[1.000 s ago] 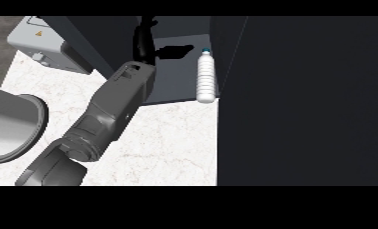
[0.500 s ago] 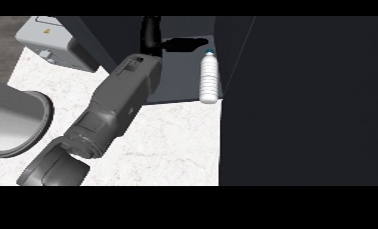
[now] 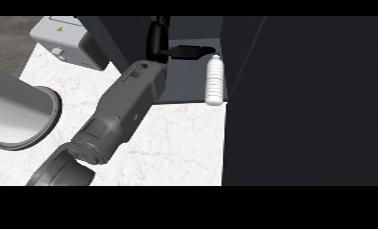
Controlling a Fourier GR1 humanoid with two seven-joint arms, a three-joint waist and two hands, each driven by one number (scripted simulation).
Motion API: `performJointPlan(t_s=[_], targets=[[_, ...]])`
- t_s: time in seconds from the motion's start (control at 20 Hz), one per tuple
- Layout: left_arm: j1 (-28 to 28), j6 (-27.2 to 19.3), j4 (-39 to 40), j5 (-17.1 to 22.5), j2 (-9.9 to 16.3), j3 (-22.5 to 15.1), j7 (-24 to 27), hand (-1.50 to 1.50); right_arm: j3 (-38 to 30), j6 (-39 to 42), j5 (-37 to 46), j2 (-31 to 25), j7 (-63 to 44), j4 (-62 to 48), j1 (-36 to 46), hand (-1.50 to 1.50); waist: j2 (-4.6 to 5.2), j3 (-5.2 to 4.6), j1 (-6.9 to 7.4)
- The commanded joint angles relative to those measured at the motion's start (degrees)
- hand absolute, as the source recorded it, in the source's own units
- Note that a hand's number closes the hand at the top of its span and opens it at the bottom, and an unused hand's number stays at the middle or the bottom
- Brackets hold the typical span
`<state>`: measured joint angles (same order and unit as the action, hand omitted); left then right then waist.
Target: Pick up the bottled water, place it into the cabinet and close the cabinet
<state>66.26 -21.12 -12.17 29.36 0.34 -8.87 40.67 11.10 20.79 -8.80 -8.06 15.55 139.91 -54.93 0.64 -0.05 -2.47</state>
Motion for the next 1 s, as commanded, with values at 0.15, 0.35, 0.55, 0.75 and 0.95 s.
performJointPlan(t_s=[0.15,0.35,0.55,0.75,0.95], targets=[[-5.80,0.28,-8.27,2.13,-0.33,-3.66,-2.94,-1.50,-0.65,-1.22,-2.07,0.00,-3.31,4.37,0.28,-1.50,-0.80,0.05,0.90],[-11.59,3.65,-15.63,4.68,-0.34,-7.59,-3.15,-1.50,2.67,-1.84,-0.16,0.77,-4.64,6.83,-2.35,-1.50,-0.98,0.00,1.10],[-18.94,5.57,-26.29,6.41,-0.34,-12.64,-5.67,-1.50,-1.73,-2.52,-3.29,-0.26,-5.50,5.46,0.16,-1.50,-1.25,0.05,2.75],[-25.53,9.76,-34.67,7.03,0.48,-14.38,-5.62,-1.50,0.59,-2.75,0.50,0.66,-3.79,4.19,-0.55,-1.50,-1.21,0.04,3.03],[-30.72,5.49,-45.27,6.54,-0.33,-19.25,-7.21,-1.50,3.44,-3.47,1.25,0.81,-5.69,9.52,-3.69,-1.50,-1.19,0.02,2.66]])
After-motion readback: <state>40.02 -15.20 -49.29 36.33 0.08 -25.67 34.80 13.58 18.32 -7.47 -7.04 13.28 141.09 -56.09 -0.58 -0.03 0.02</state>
